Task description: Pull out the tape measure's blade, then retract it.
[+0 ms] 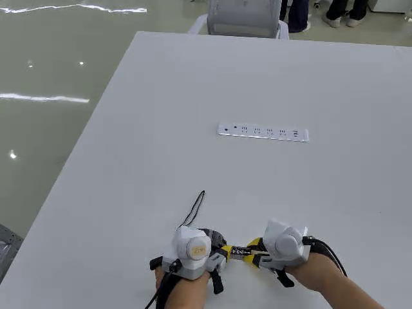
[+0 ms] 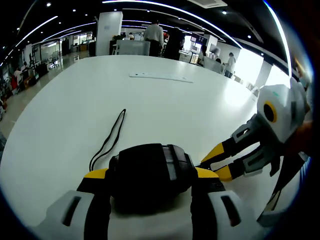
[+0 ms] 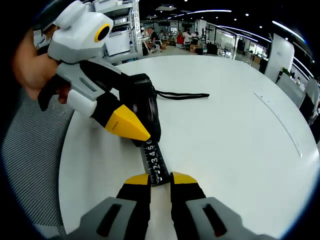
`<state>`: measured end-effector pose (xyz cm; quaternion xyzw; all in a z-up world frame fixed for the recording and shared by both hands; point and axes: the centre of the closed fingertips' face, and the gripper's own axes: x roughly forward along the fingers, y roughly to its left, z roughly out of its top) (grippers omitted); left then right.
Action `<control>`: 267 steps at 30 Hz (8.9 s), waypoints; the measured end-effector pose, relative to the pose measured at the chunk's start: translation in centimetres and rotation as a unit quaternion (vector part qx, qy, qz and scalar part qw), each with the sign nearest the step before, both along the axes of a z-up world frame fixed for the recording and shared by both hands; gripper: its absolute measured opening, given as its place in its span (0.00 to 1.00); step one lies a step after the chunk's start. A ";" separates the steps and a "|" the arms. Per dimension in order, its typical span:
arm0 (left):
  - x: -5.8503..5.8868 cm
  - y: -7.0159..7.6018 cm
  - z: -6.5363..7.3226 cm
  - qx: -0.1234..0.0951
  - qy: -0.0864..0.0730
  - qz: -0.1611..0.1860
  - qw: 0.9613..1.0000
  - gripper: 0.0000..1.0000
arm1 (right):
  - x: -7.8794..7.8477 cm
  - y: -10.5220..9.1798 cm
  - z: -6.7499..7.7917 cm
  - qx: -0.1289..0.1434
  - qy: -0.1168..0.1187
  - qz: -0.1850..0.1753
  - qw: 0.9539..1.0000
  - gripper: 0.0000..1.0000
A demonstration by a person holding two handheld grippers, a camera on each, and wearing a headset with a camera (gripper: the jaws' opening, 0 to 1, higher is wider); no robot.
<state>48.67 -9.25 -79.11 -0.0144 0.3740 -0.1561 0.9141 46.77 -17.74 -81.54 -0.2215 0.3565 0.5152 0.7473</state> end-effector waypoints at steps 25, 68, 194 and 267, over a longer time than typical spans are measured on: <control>0.0 0.1 -0.1 -0.003 0.000 -0.001 1.000 0.62 | 0.2 1.4 0.1 0.008 -0.003 0.004 1.000 0.13; 0.0 0.2 -0.1 -0.015 0.003 0.002 1.000 0.62 | 0.3 3.9 0.0 0.015 -0.006 0.014 1.000 0.13; 0.5 6.4 3.5 -0.054 -0.059 -0.115 0.990 0.99 | -0.1 -4.0 3.3 0.072 -0.026 -0.171 0.982 1.00; -6.9 20.8 7.4 -0.067 -0.086 -0.146 0.983 0.99 | -11.6 -18.6 7.5 0.090 -0.080 -0.331 0.936 1.00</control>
